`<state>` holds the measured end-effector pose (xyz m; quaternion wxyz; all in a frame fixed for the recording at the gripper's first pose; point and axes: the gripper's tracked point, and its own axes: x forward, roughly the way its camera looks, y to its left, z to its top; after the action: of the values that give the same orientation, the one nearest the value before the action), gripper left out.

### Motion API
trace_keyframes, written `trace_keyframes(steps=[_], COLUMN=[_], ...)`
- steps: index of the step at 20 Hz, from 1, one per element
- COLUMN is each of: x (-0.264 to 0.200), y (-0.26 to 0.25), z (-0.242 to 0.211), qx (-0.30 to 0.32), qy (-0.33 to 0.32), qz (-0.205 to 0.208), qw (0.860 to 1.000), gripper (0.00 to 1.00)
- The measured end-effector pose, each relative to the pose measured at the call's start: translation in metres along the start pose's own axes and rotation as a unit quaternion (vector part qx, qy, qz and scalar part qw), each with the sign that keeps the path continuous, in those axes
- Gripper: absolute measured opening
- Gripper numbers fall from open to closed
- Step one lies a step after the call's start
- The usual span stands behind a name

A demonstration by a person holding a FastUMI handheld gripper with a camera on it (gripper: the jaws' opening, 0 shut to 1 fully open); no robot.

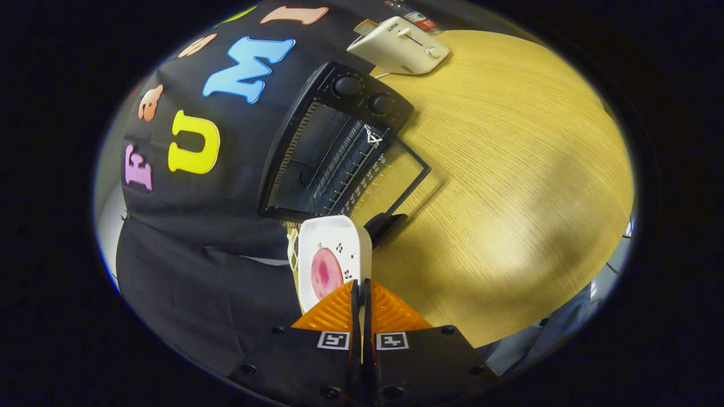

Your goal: Open the toaster oven, put the food inside, and close the toaster oven door.

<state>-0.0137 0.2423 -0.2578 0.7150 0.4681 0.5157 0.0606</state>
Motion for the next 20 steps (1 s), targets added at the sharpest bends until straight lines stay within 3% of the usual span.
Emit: trace_keyframes(steps=[11, 20], x=[0.056, 0.115], y=[0.028, 0.039], z=[0.039, 0.074], qx=[0.140, 0.180], qy=[-0.084, -0.135], qz=[0.022, 0.017], qw=[0.986, 0.974], gripper=[0.03, 0.03])
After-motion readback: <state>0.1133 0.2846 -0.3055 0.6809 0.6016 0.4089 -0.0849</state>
